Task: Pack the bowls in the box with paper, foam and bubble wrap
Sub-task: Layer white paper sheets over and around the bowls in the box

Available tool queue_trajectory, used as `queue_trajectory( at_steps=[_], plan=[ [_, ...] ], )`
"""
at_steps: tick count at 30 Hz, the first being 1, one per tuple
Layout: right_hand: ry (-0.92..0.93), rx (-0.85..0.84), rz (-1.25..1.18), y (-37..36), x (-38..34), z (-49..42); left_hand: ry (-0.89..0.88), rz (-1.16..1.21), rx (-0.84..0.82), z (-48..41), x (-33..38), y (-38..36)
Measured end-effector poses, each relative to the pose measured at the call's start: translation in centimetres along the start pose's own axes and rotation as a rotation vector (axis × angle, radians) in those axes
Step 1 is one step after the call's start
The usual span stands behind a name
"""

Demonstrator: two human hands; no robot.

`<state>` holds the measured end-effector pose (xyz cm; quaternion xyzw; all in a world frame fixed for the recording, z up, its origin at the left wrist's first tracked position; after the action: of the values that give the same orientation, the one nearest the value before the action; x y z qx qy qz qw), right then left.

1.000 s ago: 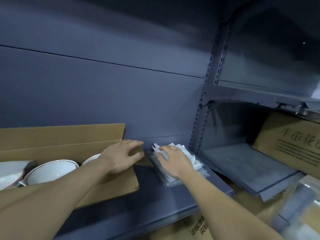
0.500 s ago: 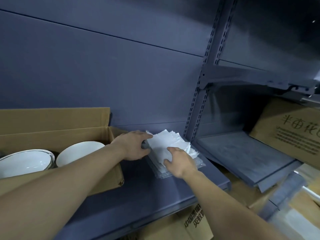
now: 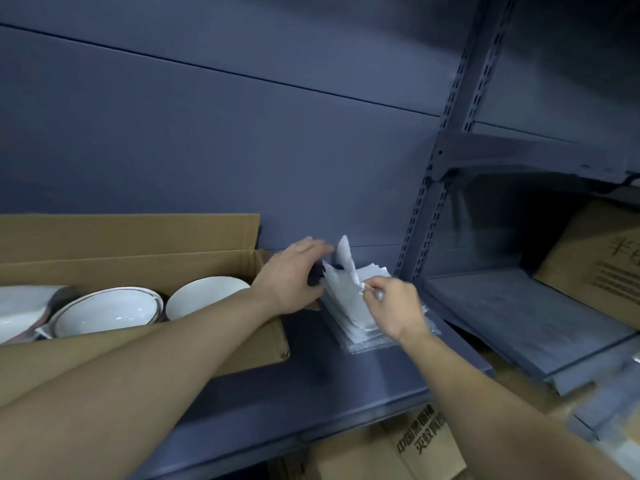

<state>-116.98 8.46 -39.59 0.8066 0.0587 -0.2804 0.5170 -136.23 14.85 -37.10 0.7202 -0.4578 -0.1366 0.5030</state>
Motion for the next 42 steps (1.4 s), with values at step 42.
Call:
queue_trajectory(
  at_steps=[42],
  plan=[
    [0.549,-0.137,-0.650,-8.8,-30.8,8.3,0.832,0.906,0.848,23.3,-12.7,24.3]
  ],
)
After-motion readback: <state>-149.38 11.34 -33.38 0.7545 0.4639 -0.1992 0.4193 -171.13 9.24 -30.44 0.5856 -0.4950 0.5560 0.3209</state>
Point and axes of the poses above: each hand's wrist, its own z-axis away from the middle knuckle, its own y-axis out of the back of the hand, x = y × z, the point moved 2 cm from there along -z, towards the middle knuckle, and after that the axes turned 8 degrees about -y, right-handed, at the moved point
